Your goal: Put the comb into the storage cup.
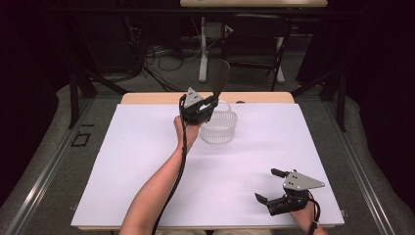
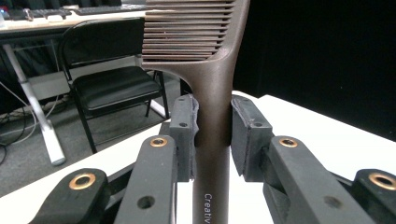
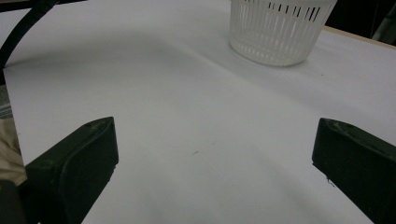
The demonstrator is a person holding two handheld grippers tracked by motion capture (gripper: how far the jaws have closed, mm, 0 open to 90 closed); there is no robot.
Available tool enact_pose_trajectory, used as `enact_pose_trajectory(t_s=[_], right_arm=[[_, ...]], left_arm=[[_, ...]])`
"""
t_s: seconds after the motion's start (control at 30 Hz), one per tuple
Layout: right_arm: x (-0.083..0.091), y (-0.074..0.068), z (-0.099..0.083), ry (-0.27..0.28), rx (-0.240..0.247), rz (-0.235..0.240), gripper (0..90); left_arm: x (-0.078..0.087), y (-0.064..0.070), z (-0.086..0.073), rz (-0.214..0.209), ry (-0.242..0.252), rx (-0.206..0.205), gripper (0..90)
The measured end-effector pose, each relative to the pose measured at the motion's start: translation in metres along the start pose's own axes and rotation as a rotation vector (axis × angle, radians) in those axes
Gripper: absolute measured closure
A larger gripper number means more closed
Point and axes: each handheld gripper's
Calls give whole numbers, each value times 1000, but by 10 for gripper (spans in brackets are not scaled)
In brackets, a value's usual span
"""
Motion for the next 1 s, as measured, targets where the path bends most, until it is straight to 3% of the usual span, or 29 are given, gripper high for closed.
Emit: enact_pose_trajectory(t_s=[0.6,1.0], right_arm=[[0,0,0,-3,5,-1,1],[0,0,0,-6,5,2,2]], left_arm=[[-2,2,-13,-4,-17,-15,720],[-2,0,-19,-30,-42,-11,719]])
Point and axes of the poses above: each handheld gripper's, and its own axes: x roughly backward along the jaws, z roughly out of its top, y roughly to its right, and after that the axes turned 7 degrees about z, right-handed
